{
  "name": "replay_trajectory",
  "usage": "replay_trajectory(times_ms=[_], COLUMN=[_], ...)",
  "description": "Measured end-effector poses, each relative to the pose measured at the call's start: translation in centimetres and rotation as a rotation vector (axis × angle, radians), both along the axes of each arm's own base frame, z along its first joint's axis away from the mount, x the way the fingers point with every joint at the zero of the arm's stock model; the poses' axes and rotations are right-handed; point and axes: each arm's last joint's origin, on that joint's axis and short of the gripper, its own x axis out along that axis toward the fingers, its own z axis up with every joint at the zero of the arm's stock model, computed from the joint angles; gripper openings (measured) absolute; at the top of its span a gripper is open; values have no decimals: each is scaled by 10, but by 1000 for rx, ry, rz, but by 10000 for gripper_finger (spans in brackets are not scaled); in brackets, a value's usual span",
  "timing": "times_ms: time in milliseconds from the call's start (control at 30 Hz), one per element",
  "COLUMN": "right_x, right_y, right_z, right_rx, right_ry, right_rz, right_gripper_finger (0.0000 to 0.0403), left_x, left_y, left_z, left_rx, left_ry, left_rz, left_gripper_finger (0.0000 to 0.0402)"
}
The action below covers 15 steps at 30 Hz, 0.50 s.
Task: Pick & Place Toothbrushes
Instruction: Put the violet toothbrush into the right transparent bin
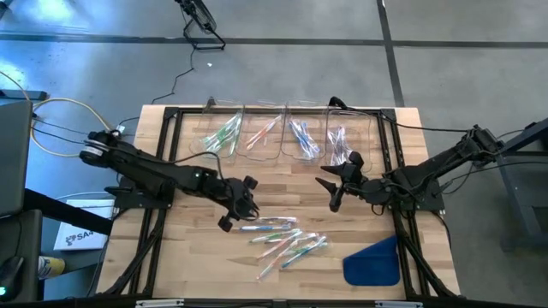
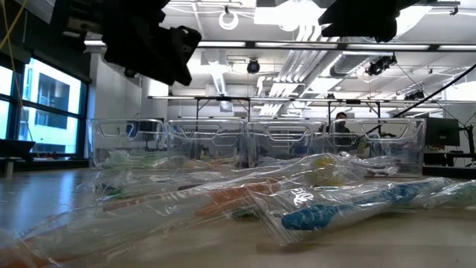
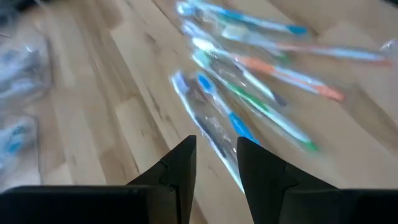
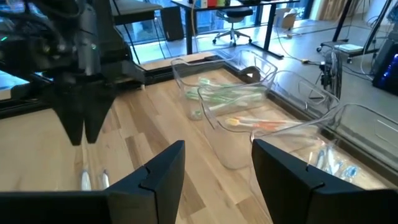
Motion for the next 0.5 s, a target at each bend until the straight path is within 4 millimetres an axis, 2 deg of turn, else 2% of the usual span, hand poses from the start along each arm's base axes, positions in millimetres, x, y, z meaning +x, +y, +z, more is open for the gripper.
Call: replay_trajectory(times_ms=[333, 500], right_x=[0, 0], right_y=[0, 0], right_z=[0, -1], right_rx=[-4, -8], right_ry=[5, 14], right_rz=[2, 2], right_gripper_finger=[181, 181], left_x=[26, 36], left_y=[-5, -9], left_z=[-13, -23], left_rx=[87, 53], left_ry=[223, 267], left_rz=[36, 8], left_gripper_finger=[111, 111])
